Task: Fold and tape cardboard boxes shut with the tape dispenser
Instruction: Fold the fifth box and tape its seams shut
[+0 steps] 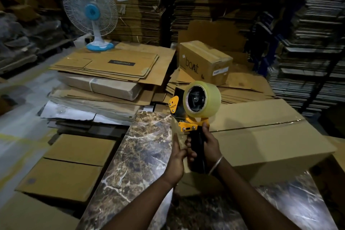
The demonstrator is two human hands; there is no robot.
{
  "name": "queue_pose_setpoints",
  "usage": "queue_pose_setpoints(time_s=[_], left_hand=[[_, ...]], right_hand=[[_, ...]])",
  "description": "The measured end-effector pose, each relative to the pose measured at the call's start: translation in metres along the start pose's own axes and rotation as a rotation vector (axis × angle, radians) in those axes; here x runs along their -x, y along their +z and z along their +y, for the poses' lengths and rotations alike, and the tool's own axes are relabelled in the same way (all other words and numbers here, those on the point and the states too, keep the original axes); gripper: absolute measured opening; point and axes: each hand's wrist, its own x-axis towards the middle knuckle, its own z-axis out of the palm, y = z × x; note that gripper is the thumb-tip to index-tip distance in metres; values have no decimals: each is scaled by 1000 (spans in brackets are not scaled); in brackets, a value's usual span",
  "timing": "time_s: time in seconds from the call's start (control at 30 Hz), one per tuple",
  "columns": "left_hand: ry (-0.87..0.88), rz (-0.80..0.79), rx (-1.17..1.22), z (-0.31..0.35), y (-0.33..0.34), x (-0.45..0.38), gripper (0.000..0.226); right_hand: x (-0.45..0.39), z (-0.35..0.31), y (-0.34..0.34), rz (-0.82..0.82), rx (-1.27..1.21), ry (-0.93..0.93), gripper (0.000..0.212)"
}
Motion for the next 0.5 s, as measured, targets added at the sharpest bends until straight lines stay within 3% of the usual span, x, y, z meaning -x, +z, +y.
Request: queue_pose_setpoints(time_s=[0.1, 0.23, 0.4, 0.5], left_hand=[[-80, 9, 113, 0, 1, 5, 24], [-110, 34, 118, -3, 2, 13, 52], [-178, 16, 314, -1, 0, 7, 63], [-177, 55, 205, 11, -3, 10, 61]], right_hand=[[-3, -1, 0, 3, 14, 26, 70], [-4, 0, -2, 18, -10, 31, 72], [-7, 1, -5, 49, 6, 16, 72], [-8, 3, -9, 36, 20, -7, 72]])
